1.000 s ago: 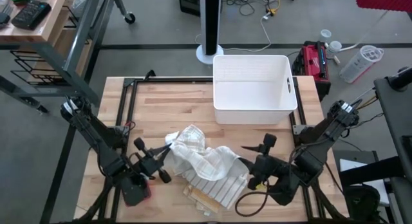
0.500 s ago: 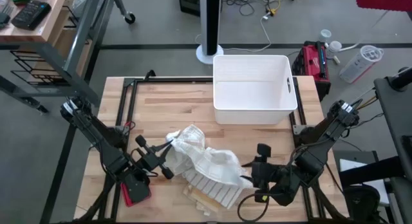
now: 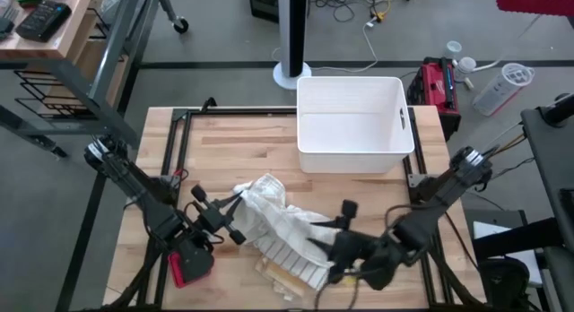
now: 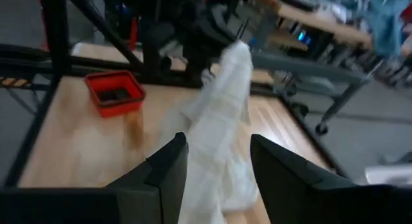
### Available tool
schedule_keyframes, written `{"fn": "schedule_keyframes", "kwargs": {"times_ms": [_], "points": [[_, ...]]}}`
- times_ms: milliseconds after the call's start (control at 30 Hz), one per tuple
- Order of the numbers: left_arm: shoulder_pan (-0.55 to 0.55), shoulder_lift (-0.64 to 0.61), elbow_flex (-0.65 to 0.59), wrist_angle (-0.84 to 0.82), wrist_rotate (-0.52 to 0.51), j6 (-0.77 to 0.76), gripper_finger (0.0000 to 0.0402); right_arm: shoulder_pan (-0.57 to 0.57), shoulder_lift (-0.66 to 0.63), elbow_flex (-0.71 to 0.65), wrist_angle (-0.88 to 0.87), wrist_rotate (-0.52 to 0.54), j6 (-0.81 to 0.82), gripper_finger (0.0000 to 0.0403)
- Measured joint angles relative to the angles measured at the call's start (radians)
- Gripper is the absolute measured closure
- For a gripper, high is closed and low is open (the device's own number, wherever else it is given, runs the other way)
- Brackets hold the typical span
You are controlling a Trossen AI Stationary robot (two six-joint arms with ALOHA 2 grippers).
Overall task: Fold towel
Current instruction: Fold the light brown kitchen towel
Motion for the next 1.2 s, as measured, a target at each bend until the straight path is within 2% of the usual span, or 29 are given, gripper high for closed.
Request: {"fn": "schedule_keyframes", "kwargs": {"times_ms": [67,167,433,500,667,733,900,1033,1133,1200], "points": [[0.011,0.0,0.0,0.001,0.011,-0.019,0.0401,-0.027,0.044,0.0,0.077,0.0,-0.086,0.0231],[0.018,0.0,0.0,0.001,0.048,-0.021,0.0401,-0.072,0.102,-0.001,0.094,-0.015,-0.127,0.0218],[0.018,0.0,0.0,0.001,0.054,-0.02,0.0401,-0.194,0.209,-0.002,0.114,-0.173,0.013,0.0197],[0.018,0.0,0.0,0.001,0.054,-0.021,0.0401,-0.214,0.239,-0.002,0.16,-0.185,0.053,0.0194],[0.018,0.0,0.0,0.001,0.054,-0.02,0.0401,-0.244,0.304,-0.002,0.287,-0.303,0.059,0.019],[0.018,0.0,0.0,0.001,0.054,-0.02,0.0401,-0.246,0.316,-0.002,0.34,-0.301,0.06,0.0191],[0.018,0.0,0.0,0.002,0.057,-0.02,0.0401,-0.265,0.327,-0.002,0.352,-0.227,0.109,0.0202],[0.017,0.0,0.0,0.002,0.059,-0.02,0.0401,-0.289,0.327,-0.002,0.36,-0.219,0.109,0.0217],[0.018,0.0,0.0,0.002,0.073,-0.012,0.0401,-0.304,0.327,-0.002,0.357,-0.218,0.097,0.0249],[0.018,0.0,0.0,0.002,0.086,-0.001,0.0396,-0.312,0.327,-0.002,0.358,-0.222,0.074,0.0288]]}}
